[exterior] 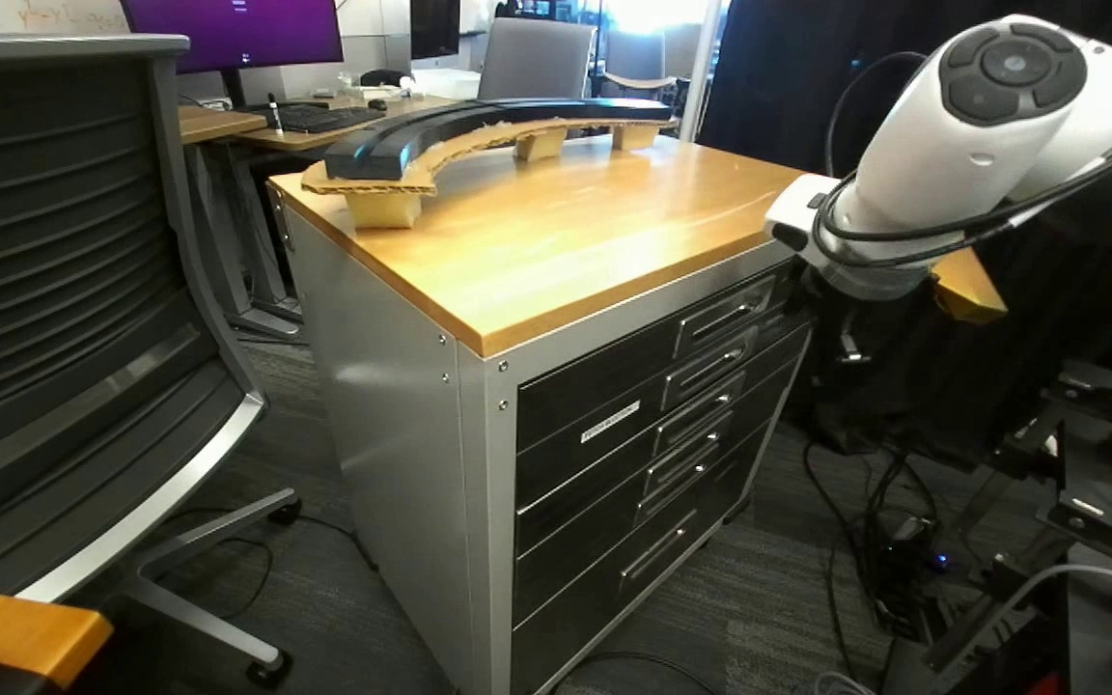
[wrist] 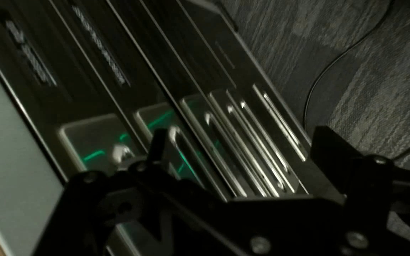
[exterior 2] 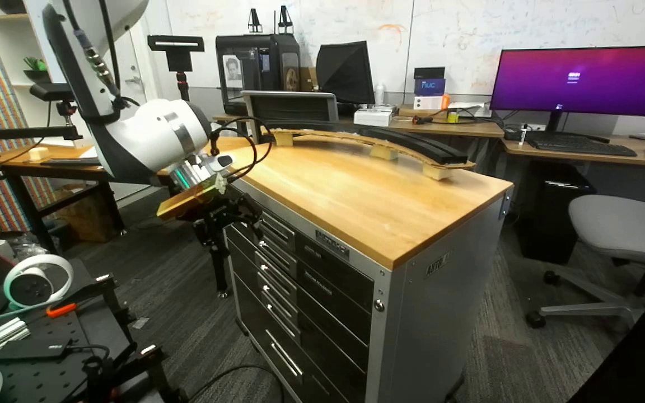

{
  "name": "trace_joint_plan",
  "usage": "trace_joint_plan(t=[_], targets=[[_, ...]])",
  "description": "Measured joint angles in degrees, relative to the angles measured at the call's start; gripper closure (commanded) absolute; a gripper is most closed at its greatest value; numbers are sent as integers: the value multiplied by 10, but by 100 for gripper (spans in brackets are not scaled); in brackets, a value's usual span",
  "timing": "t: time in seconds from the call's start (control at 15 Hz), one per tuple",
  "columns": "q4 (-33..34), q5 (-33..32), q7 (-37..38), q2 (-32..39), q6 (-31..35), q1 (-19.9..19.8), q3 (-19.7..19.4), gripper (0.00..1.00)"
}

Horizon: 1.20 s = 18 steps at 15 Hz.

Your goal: Put the screwdriver in the drawer then close it

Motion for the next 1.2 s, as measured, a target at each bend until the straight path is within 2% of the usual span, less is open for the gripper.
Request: trace_joint_plan(t=[0.13, 0.33, 0.53, 0.67, 0.8, 0.93, 1.07, 1.2], targets=[[-20, 96, -80, -24, -37, -77, 66, 0], [-23, 243, -201, -35, -86, -212, 196, 0], [4, 392, -301, -32, -156, -331, 334, 0], [37, 489, -345, -31, -214, -393, 420, 0], [81, 587, -372, -34, -265, -437, 489, 0], [127, 673, -381, -43, -298, -464, 539, 0], [175, 741, -381, -53, -321, -487, 578, 0], [210, 772, -381, -61, -340, -499, 599, 0]])
